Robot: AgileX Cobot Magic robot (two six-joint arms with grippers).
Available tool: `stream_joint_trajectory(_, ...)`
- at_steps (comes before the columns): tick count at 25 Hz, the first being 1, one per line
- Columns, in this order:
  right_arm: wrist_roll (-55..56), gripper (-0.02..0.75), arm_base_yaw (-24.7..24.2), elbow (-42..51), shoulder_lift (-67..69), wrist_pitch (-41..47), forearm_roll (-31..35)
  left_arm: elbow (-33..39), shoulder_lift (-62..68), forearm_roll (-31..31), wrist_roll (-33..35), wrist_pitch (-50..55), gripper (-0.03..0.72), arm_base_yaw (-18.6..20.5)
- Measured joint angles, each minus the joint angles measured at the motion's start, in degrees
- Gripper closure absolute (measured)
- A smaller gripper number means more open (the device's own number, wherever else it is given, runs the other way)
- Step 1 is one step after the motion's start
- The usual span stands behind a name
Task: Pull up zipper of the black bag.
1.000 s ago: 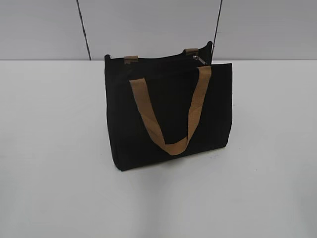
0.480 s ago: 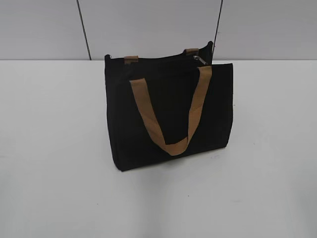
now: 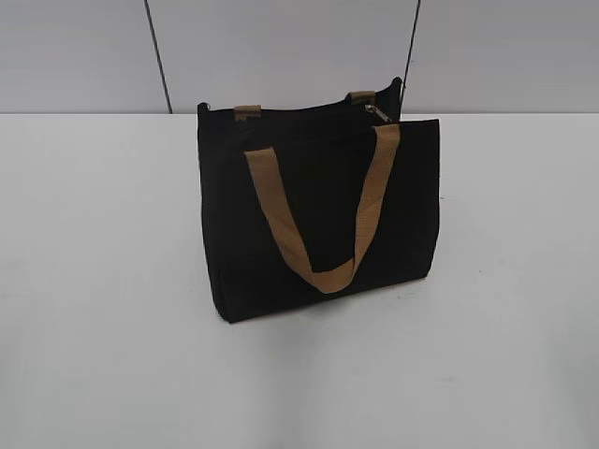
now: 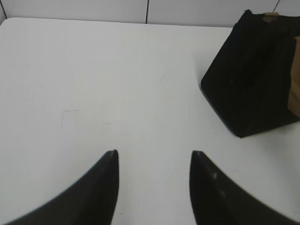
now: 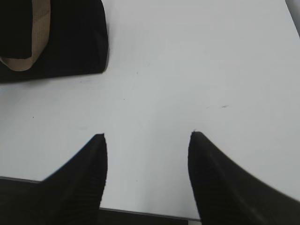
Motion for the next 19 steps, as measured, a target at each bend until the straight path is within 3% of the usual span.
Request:
stream_joint_trajectory(12,-2.49,0.307,0.0,0.0,0.0,-0.05,-0.04,0.0,0.0,-2.95,0.0,-0.07,0.314,3.55)
stream_joint_trajectory(19,-2.56,0.308,0.0,0.0,0.0,-0.05,-0.04,0.0,0.0,-2.99,0.0,-0.07,0.348,3.68)
